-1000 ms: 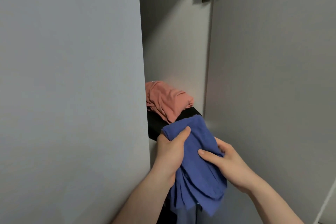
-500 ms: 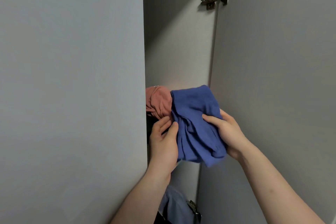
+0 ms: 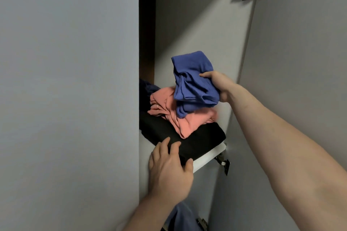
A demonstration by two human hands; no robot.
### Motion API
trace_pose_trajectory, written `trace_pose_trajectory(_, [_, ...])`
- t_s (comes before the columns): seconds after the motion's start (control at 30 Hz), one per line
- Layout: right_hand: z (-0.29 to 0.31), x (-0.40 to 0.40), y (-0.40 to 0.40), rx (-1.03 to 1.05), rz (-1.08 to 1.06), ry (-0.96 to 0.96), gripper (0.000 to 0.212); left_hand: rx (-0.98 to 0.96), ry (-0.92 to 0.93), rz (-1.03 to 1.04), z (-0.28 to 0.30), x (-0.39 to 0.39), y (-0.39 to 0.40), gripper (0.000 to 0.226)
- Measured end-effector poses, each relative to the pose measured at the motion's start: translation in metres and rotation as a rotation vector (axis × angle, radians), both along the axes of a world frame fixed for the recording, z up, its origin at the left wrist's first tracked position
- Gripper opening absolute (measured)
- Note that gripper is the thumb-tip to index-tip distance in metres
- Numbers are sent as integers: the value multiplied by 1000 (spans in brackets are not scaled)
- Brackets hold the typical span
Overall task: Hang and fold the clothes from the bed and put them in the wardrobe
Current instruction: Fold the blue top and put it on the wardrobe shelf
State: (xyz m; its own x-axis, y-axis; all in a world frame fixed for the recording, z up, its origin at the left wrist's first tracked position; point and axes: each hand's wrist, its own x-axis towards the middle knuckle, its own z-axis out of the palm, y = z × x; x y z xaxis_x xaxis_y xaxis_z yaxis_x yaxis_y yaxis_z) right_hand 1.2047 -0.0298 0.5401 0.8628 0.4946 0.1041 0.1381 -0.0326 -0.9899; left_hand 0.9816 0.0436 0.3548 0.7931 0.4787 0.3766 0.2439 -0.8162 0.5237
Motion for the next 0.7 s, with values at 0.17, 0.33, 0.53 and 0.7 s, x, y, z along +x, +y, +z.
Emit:
trace_pose_trajectory(0.17, [-9, 30, 25, -196, 51, -17, 31, 157, 96, 21, -21, 4, 3, 66])
trace_pose_trajectory(0.33, [-28, 46, 41, -354, 33, -197, 18, 172, 84, 6, -23, 9, 3, 67])
trace_pose_trajectory(0.53, [-14, 59, 49, -277, 24, -325, 38, 226, 90, 16, -28, 10, 2, 69])
trace_pose_trajectory(0.7, [-9, 44, 58, -543, -85, -658, 83, 218, 99, 12, -32, 9, 1, 72])
